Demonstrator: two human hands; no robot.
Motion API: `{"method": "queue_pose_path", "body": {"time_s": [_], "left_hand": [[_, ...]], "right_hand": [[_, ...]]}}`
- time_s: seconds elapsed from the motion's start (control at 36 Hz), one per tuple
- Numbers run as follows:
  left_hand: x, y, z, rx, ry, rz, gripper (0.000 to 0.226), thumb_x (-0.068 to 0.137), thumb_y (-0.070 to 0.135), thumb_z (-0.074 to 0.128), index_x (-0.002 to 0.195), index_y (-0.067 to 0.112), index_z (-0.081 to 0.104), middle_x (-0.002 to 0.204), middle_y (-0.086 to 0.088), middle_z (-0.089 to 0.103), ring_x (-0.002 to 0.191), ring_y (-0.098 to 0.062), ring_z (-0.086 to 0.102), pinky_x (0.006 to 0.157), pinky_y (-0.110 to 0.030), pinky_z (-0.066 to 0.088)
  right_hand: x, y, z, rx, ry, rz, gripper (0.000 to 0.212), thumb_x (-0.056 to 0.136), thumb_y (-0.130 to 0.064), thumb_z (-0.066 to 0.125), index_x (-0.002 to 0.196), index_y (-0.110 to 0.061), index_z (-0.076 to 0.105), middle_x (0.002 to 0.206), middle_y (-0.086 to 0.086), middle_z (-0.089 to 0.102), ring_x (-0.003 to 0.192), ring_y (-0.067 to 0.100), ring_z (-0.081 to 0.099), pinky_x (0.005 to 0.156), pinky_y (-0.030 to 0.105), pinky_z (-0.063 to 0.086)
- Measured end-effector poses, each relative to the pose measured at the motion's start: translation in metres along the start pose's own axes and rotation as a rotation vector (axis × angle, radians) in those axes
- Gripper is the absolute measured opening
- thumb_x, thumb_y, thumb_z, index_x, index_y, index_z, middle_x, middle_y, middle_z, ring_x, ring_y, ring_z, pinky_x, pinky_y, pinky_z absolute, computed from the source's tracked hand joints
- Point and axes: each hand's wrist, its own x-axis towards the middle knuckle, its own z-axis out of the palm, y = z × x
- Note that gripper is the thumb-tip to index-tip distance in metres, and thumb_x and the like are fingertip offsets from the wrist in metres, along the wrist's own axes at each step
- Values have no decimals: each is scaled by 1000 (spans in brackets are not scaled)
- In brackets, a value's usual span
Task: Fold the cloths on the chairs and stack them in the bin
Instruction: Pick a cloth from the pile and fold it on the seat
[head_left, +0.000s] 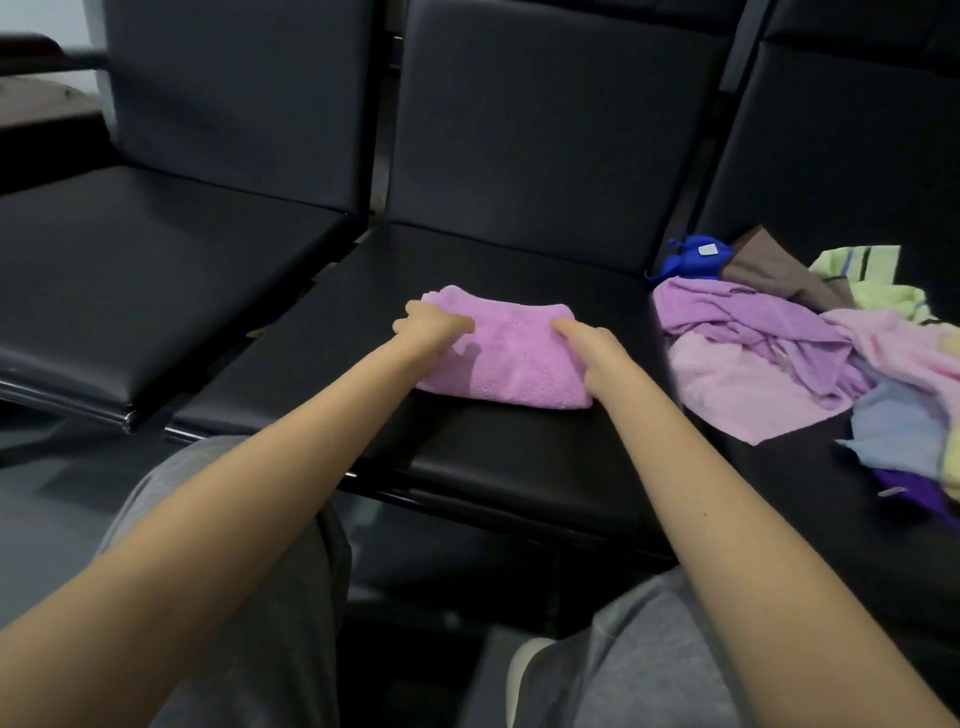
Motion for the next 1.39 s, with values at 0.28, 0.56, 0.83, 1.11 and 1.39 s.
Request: {"method": "queue_pose_path", "body": {"time_s": [0.28,0.56,0.83,1.11,1.39], "left_hand": [[-16,6,2,-334,-344,-172,34,84,25,63,116,19,57,117,-8,61,93,-28,60,72,-37,48],[-25,7,12,-532,-503,-69,16,91,13,51,104,13,61,100,-11,65,89,-25,63,71,-34,52],[-59,18,36,-667,-671,-65,31,87,13,60,116,5,60,113,-14,64,102,-28,63,71,-39,53],[-130,64,98,-562,-811,-6,24,94,12,54,117,3,55,102,-13,63,93,-26,61,70,-39,51],[-260,62,216,-381,-990,142,27,94,-2,50,119,5,57,92,-9,60,90,-24,60,83,-35,49]], "right_hand": [[2,4,-18,64,-68,150,52,75,-44,70,118,-17,58,127,7,53,113,28,49,101,43,41],[-8,18,-45,206,-16,-105,39,89,-12,54,127,-18,52,118,9,59,105,29,56,97,46,46],[-29,39,-100,253,-25,-142,42,94,-29,55,128,-4,54,111,10,63,99,25,59,96,40,47],[-75,86,-197,376,168,-192,47,89,-18,64,132,-8,51,122,11,62,110,26,59,82,33,51],[-170,201,-300,379,274,-99,33,92,-25,60,124,-16,54,108,0,66,96,13,64,72,26,53]]}}
